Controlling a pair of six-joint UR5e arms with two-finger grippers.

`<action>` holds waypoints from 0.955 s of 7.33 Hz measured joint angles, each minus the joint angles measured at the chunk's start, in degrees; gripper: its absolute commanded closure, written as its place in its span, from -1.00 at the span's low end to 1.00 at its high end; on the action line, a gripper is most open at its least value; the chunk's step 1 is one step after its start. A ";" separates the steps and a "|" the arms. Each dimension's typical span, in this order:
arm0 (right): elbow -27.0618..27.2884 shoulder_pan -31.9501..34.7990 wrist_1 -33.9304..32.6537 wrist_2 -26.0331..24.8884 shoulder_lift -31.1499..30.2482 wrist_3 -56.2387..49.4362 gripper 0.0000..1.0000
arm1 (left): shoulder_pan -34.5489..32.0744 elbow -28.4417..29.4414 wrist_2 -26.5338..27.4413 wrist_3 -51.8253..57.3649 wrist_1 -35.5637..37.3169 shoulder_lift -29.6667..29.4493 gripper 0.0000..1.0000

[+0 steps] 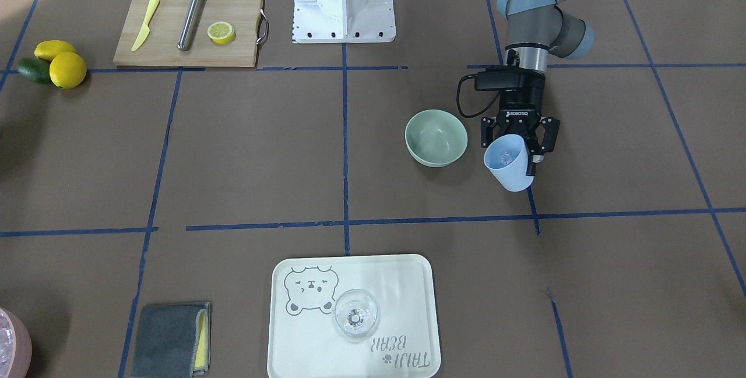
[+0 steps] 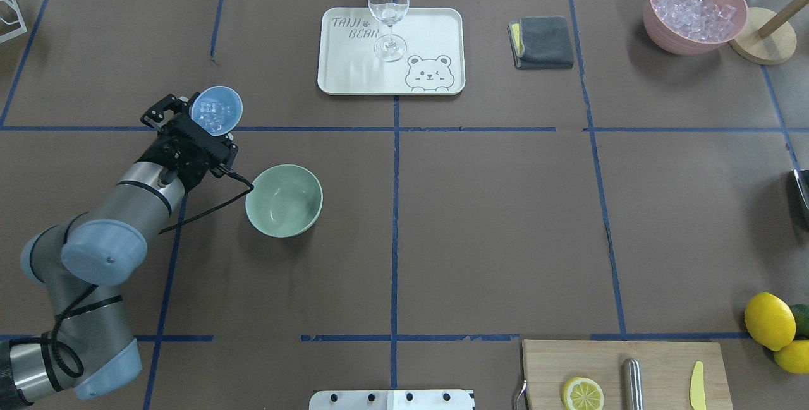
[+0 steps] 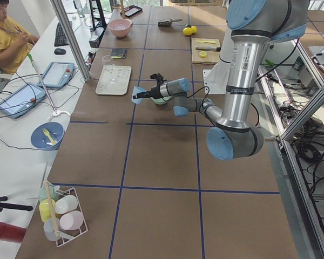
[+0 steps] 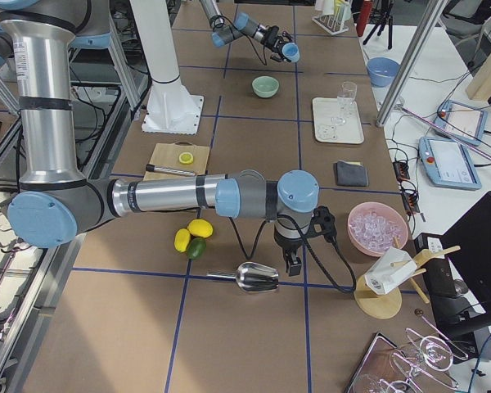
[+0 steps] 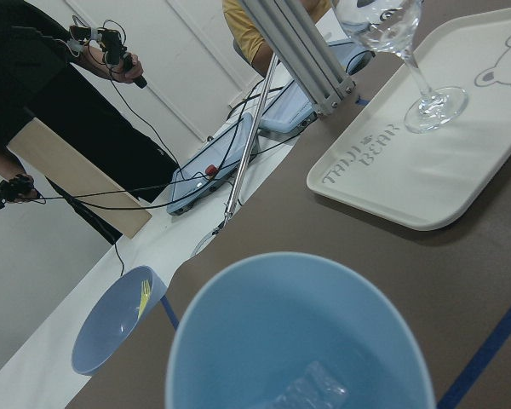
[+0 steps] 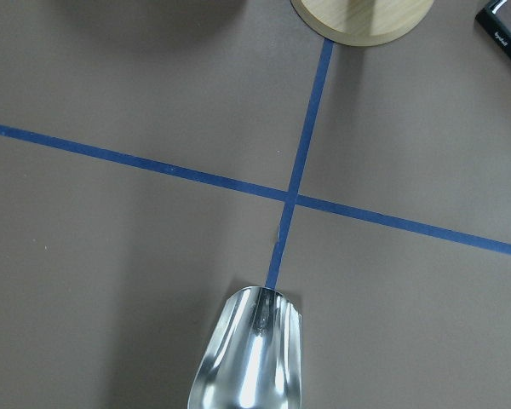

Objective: Pour ice into bowl

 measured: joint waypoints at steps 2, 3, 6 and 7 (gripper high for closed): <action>-0.03 0.14 -0.01 -0.04 -0.23 0.00 -1.00 | 4.23 0.25 6.98 9.19 2.61 -1.62 1.00; 0.02 0.24 0.01 -0.03 -0.38 0.00 -1.00 | 5.55 0.65 10.14 15.40 2.91 -2.27 1.00; 0.15 0.46 0.00 0.03 -0.58 0.04 -1.00 | 7.49 1.01 16.99 32.95 3.05 -2.71 1.00; 0.14 0.49 -0.02 0.04 -0.64 0.02 -1.00 | 7.91 1.05 18.49 38.05 3.03 -2.76 1.00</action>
